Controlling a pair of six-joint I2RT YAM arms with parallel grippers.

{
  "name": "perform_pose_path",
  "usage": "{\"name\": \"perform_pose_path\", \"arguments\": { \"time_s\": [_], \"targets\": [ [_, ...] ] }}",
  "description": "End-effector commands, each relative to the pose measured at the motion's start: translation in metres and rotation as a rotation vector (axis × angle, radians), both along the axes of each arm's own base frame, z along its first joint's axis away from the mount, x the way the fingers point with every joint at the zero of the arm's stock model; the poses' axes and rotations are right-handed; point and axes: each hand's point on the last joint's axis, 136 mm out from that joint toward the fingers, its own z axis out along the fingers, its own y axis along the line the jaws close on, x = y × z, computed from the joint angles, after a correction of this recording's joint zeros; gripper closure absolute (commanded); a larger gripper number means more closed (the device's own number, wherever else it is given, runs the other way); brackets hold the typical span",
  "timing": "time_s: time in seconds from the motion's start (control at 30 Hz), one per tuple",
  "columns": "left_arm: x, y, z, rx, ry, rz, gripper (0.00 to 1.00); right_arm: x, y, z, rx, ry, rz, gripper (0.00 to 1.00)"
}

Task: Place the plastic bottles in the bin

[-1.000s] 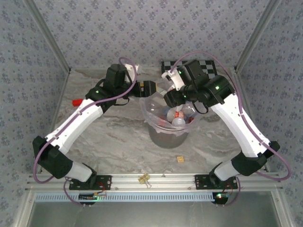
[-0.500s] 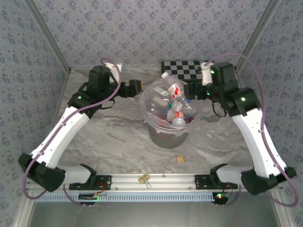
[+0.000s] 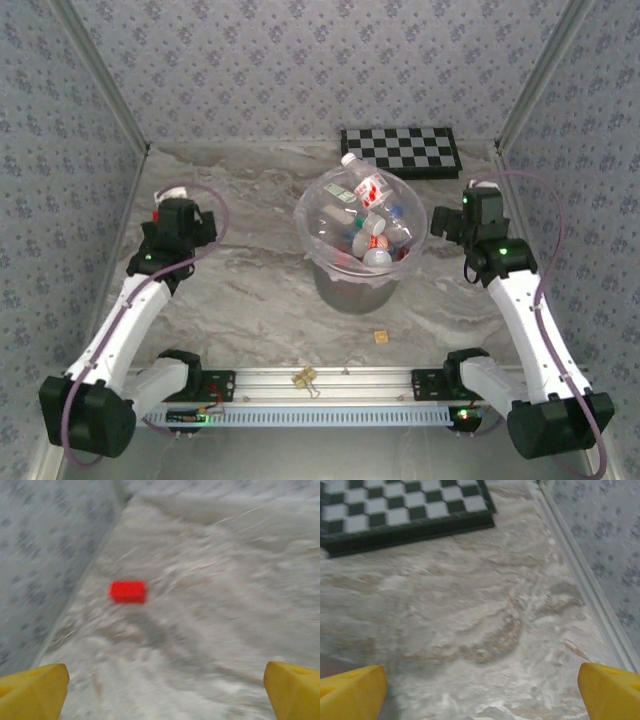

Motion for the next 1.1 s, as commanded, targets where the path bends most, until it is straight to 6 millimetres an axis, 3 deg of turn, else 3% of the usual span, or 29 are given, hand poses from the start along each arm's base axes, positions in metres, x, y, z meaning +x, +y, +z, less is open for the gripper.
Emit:
{"name": "perform_pose_path", "arguments": {
  "time_s": [0.0, 0.1, 0.23, 0.33, 0.5, 0.7, 0.9, 1.0, 1.07],
  "targets": [
    [-0.003, 0.029, 0.006, 0.017, -0.134, 0.124, 0.0, 0.004, -0.038, 0.008, -0.068, -0.124, -0.187, 0.0],
    [-0.003, 0.037, -0.016, 0.006, -0.168, 0.154, 0.0, 0.004, -0.052, -0.025, -0.091, -0.098, -0.258, 0.0],
    [0.003, 0.04, -0.042, 0.012, -0.207, 0.152, 0.0, 0.012, -0.046, -0.076, -0.032, -0.111, -0.267, 0.0],
    [0.012, 0.038, -0.061, 0.009, -0.171, 0.123, 0.0, 0.016, -0.047, -0.103, -0.01, -0.119, -0.289, 0.0],
    [0.035, 0.024, -0.085, 0.025, -0.156, 0.01, 0.0, 0.034, -0.05, -0.108, -0.064, -0.151, -0.275, 0.0],
    [0.058, 0.019, -0.093, 0.016, -0.182, -0.037, 0.0, 0.054, -0.051, -0.139, -0.073, -0.158, -0.277, 0.0],
    [0.079, 0.018, -0.108, -0.039, -0.184, -0.092, 0.0, 0.072, -0.042, -0.135, -0.174, -0.158, -0.193, 0.0],
    [0.079, 0.012, -0.11, -0.045, -0.193, -0.129, 0.0, 0.072, -0.045, -0.128, -0.187, -0.256, -0.174, 0.0],
    [0.077, 0.01, -0.114, -0.045, -0.205, -0.149, 0.0, 0.074, -0.048, -0.134, -0.176, -0.277, -0.168, 0.0]
  ]
}}
